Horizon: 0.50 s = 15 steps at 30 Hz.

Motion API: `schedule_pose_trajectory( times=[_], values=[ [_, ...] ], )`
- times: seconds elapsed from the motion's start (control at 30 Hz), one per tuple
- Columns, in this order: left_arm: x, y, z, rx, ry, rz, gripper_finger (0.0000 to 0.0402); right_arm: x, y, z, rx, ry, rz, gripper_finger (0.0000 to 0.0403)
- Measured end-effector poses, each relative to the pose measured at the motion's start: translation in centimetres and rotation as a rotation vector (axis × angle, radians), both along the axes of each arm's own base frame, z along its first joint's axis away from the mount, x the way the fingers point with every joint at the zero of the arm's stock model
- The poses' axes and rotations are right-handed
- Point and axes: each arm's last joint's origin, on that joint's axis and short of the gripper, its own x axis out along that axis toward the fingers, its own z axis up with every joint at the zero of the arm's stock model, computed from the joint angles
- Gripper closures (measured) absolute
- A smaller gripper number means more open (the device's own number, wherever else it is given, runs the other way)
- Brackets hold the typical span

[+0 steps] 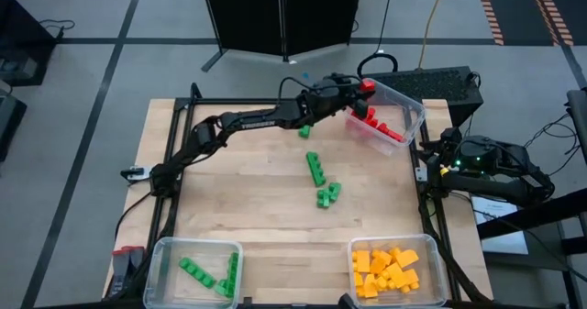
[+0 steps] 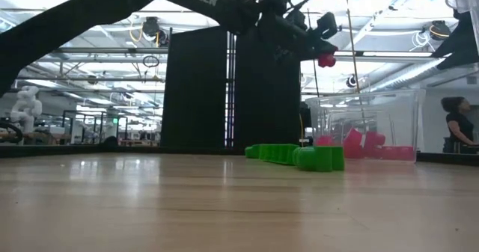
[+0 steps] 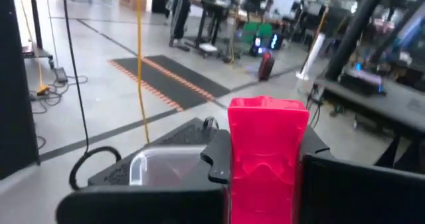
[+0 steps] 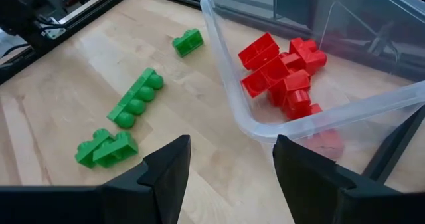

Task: Sort blocks
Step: Put the red game piece into the top transparent bin

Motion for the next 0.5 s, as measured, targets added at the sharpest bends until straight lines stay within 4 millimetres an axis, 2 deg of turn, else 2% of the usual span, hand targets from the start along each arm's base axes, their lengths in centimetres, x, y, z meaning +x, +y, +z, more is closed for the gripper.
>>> schedule_pose_trajectory(
  times=[0.07,0.27,0.5],
  values=[
    [0.0,-0.1,-0.4,-0.013,0.043,-0.012,0.0387,0.0,0.0,0.0,-0.001,0.0,-0.002,0.0195],
    [0.7,0.0,-3.4,-0.052,0.134,-0.018,0.0387,0.0,0.0,0.0,-0.002,0.0,-0.004,0.0195],
    [0.9,0.1,-4.5,-0.077,0.141,-0.013,0.0384,0.0,0.0,0.0,0.003,-0.004,-0.009,0.0195]
  ],
)
